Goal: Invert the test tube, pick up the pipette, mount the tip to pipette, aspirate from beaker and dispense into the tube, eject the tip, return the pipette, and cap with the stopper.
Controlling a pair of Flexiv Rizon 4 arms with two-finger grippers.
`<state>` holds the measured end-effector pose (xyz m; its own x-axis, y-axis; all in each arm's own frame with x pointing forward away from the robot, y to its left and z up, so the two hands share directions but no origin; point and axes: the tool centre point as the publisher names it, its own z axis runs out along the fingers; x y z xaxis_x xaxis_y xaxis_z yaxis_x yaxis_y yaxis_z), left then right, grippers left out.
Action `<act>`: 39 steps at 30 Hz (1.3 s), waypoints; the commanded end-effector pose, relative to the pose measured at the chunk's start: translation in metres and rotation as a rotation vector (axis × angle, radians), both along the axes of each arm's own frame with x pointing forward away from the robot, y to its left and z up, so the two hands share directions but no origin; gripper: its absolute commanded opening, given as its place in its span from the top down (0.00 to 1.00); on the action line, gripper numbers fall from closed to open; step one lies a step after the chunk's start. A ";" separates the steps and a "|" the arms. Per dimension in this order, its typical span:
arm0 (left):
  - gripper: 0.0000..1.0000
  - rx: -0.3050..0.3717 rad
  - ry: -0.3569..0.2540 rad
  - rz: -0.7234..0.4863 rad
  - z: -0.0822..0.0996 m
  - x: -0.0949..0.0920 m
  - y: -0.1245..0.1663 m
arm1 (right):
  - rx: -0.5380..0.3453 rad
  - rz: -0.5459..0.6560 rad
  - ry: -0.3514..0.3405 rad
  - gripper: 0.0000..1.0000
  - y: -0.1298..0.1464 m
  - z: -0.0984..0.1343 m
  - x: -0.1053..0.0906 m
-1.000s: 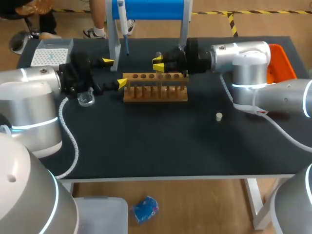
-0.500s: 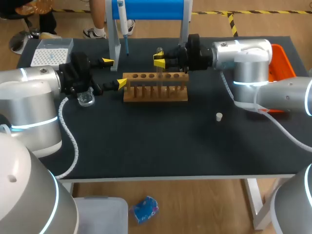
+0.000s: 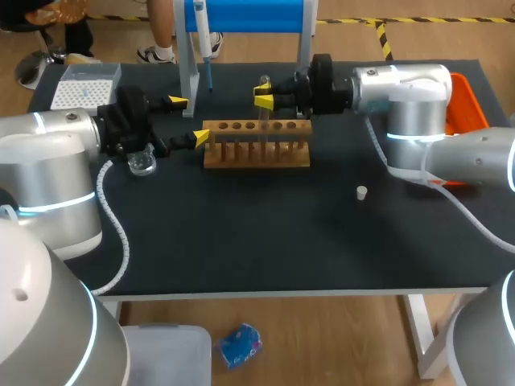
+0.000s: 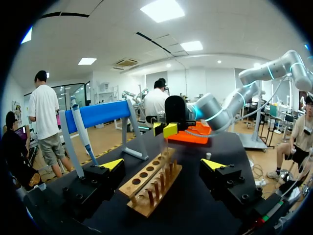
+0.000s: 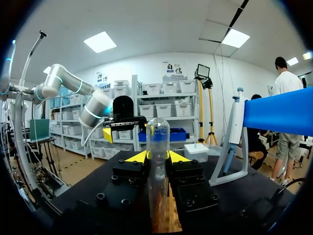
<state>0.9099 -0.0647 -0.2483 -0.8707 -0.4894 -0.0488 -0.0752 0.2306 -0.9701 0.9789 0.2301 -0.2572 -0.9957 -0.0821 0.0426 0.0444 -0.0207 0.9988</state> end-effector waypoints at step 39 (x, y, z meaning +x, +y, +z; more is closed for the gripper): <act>0.00 -0.001 -0.005 0.006 -0.001 -0.001 -0.001 | 0.001 -0.008 -0.014 1.00 -0.013 0.070 -0.024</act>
<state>0.9099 -0.0647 -0.2483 -0.8708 -0.4893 -0.0487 -0.0753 0.2306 -0.9701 0.9560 0.2174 -0.1876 -0.9966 -0.0774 0.0292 0.0312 -0.0251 0.9992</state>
